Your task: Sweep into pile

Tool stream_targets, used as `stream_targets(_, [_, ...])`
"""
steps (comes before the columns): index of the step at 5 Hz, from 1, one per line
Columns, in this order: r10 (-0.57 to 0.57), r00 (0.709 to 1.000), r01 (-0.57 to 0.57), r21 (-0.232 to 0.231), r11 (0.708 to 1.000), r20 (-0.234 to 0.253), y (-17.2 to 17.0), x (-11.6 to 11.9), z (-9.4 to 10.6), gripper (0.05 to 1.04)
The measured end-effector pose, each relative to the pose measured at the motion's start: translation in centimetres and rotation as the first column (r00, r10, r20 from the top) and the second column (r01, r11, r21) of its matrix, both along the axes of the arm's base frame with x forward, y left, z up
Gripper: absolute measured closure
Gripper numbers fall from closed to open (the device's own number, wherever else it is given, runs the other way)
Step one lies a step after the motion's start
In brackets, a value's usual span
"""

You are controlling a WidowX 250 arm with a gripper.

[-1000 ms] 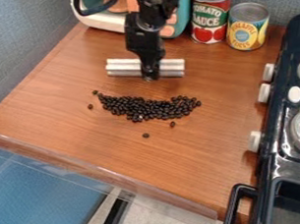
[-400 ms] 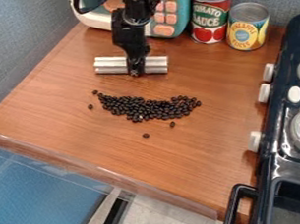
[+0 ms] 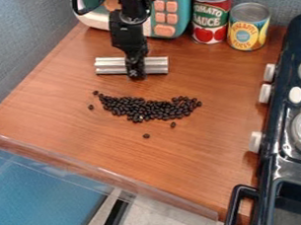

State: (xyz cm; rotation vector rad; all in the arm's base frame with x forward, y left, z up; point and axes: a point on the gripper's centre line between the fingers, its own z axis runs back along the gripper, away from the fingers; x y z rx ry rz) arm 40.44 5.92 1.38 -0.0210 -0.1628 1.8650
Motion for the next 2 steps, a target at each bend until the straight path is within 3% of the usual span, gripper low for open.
stream_targets(1, [-0.058, 0.998, 0.058, -0.038, 0.998, 0.012, 0.3, -0.4, 1.7, 0.078])
stream_targets(2, [-0.121, 0.990, 0.124, -0.043, 0.991, 0.069, 1.1, -0.5, 4.7, 0.072])
